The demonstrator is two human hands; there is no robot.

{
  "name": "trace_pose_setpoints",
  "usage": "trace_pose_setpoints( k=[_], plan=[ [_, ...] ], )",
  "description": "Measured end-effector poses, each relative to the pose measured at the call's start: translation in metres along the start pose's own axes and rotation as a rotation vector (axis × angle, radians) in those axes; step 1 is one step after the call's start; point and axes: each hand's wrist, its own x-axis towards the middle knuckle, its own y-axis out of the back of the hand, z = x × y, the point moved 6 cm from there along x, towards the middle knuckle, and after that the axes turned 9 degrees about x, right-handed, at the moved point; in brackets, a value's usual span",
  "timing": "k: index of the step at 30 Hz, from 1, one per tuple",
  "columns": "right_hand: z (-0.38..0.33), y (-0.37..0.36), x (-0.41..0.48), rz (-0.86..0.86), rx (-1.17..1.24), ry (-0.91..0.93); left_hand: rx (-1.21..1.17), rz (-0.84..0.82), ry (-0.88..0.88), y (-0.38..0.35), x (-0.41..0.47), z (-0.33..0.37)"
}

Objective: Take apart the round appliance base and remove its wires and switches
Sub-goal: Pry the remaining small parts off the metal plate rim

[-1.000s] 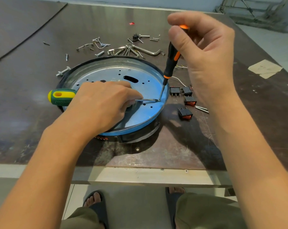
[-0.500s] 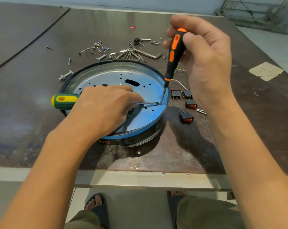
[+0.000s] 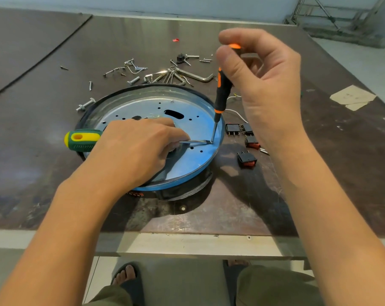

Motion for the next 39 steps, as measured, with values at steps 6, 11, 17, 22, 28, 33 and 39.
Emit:
trace_pose_setpoints(
  k=[6,11,17,22,28,33,39],
  plan=[
    [0.0062,0.0034,0.001,-0.003,0.092,-0.047,-0.015,-0.015,-0.009,0.0001,0.0009,0.0009],
    [-0.0003,-0.0024,0.0005,-0.044,-0.001,0.023,0.003,-0.016,-0.005,-0.0015,0.0008,-0.0001],
    [0.0024,-0.0025,0.0004,-0.06,0.083,-0.038,0.016,-0.021,-0.007,-0.0021,0.0013,-0.0005],
    [-0.0038,-0.0047,-0.0015,-0.064,-0.02,0.027,0.026,-0.031,-0.001,-0.0042,0.0016,-0.0007],
    [-0.0009,-0.0023,0.0004,-0.074,0.055,0.01,0.028,-0.015,-0.003,-0.0033,0.0012,-0.0006],
    [-0.0031,-0.0018,0.0011,-0.05,-0.023,0.06,0.014,-0.019,-0.013,-0.0039,0.002,-0.0008],
    [0.0024,0.0021,0.0011,0.003,0.098,0.036,0.015,-0.015,-0.006,-0.0032,0.0014,-0.0018]
  ],
)
